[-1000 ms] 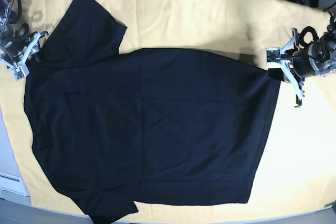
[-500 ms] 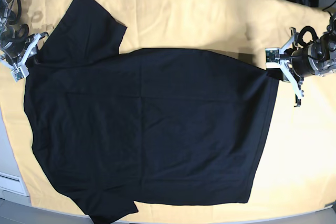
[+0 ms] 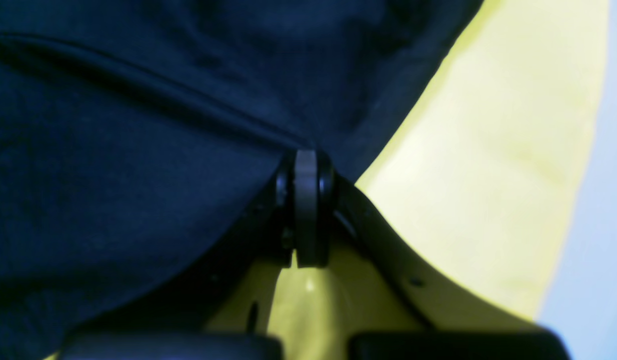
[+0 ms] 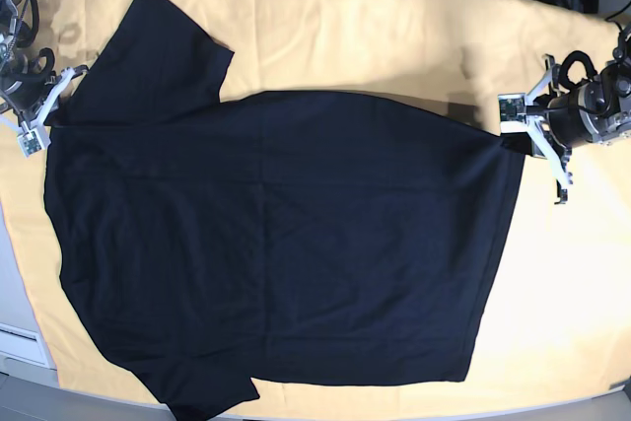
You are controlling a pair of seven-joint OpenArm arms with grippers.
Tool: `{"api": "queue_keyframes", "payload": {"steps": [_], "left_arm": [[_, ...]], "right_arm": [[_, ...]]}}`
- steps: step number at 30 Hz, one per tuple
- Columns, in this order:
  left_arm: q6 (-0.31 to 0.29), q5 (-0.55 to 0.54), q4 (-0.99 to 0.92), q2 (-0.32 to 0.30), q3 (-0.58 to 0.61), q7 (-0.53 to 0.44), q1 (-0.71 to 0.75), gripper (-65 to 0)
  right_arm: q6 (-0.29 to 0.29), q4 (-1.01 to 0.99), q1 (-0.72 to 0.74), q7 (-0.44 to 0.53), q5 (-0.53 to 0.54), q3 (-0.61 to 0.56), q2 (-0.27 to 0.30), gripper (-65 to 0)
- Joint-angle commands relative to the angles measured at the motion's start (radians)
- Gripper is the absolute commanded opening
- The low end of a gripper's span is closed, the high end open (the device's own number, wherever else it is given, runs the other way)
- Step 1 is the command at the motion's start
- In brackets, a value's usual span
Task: Fold the T-shirt properly
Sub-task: 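Close the right gripper on the shoulder edge of the shirt, then lift the held shirt edge with both grippers and pull it across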
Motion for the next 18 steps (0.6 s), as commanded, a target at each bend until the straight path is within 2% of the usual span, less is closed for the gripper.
{"api": "queue_keyframes", "payload": {"steps": [1, 5, 7, 12, 15, 18], "left_arm": [[0.012, 0.0, 0.007, -0.025, -0.013, -0.006, -0.013, -65.0], [0.012, 0.0, 0.007, -0.025, -0.013, -0.003, -0.013, -65.0], [0.012, 0.0, 0.007, -0.025, -0.013, 0.0, -0.013, -65.0], [0.015, 0.045, 0.008, -0.028, -0.013, 0.0, -0.014, -65.0], [0.044, 0.057, 0.008, -0.028, -0.013, 0.0, -0.014, -65.0], [0.065, 0.058, 0.009, -0.028, -0.013, 0.0, -0.014, -65.0]], "right_arm": [[-0.007, 0.029, 0.008, 0.003, -0.005, 0.01, 0.023, -65.0], [-0.008, 0.088, 0.007, -0.105, 0.0, 0.011, 0.023, -65.0], [-0.029, 0.121, 0.002, -0.138, -0.001, 0.012, 0.023, -65.0], [-0.052, 0.209, -0.036, -0.141, -0.001, 0.053, 0.023, -65.0], [-0.051, 0.258, -0.085, -0.14, 0.001, 0.111, 0.023, -65.0], [-0.037, 0.274, -0.132, -0.139, 0.05, 0.169, 0.022, -65.0]]}}
